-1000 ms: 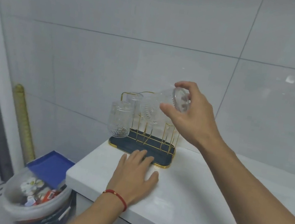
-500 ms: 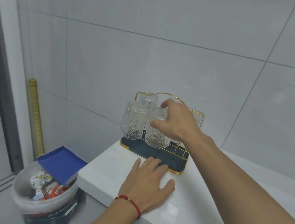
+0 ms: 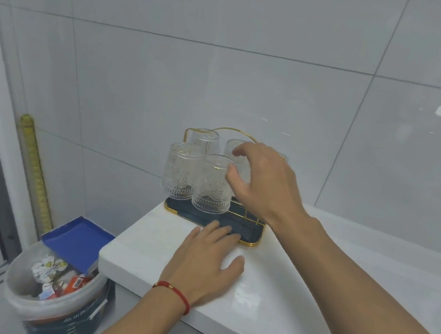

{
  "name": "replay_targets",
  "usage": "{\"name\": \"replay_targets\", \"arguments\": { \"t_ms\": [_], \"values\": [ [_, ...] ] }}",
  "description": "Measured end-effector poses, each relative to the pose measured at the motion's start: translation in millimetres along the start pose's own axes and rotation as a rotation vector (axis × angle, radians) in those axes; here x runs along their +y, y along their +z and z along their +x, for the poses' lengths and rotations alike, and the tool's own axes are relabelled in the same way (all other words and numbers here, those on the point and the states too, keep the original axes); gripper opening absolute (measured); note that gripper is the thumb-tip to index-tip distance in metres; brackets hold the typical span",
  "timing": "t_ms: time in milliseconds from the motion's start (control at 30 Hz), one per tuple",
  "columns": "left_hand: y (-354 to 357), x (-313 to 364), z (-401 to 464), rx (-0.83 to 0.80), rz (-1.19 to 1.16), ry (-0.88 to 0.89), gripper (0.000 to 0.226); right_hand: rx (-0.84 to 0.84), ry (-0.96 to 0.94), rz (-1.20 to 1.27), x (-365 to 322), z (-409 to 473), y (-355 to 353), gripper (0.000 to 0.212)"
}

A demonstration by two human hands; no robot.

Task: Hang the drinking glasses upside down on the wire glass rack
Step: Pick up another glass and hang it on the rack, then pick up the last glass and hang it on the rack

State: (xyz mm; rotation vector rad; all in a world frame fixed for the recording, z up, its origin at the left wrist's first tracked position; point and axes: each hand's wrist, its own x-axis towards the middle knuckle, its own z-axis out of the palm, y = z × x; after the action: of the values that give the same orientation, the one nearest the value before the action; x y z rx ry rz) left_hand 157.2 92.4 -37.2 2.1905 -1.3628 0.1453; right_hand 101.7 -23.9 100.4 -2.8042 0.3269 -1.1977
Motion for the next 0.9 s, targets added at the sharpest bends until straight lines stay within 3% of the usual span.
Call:
{"name": "replay_targets", "arguments": {
  "t_ms": [100,200,367,500,567,700,800,900],
  "values": [
    [-4,1,1,-0.018,-0.053,0.001,0.052,0.153,-0.078,-0.014,22,-45,-21,0.024],
    [2,27,7,0.024,-0.145,-0.003,0.05,0.106,0.033,-0.023,61,-96,-39,0.024],
    [45,124,22,-0.128,-0.291,0.24,0.054,0.037,0.502,-0.058,153,-168,-79,0.023],
    [81,197,31,-0.151,-0.365,0.303,0.054,0.156,0.889,-0.005,224,-216,-130,0.016],
    [94,224,38,-0.171,-0.319,0.353,0.054,0.298,1.051,0.013,252,-241,-153,0.019],
    [115,255,53,-0.182,-0.075,0.467,0.053,0.643,1.306,0.021,293,-272,-180,0.055],
    [127,258,47,-0.134,-0.103,0.496,0.052,0.656,1.363,0.047,319,-279,-188,0.091],
    [127,255,43,-0.042,-0.269,0.506,0.05,0.614,1.335,0.11,344,-277,-190,0.104]
  ]
}}
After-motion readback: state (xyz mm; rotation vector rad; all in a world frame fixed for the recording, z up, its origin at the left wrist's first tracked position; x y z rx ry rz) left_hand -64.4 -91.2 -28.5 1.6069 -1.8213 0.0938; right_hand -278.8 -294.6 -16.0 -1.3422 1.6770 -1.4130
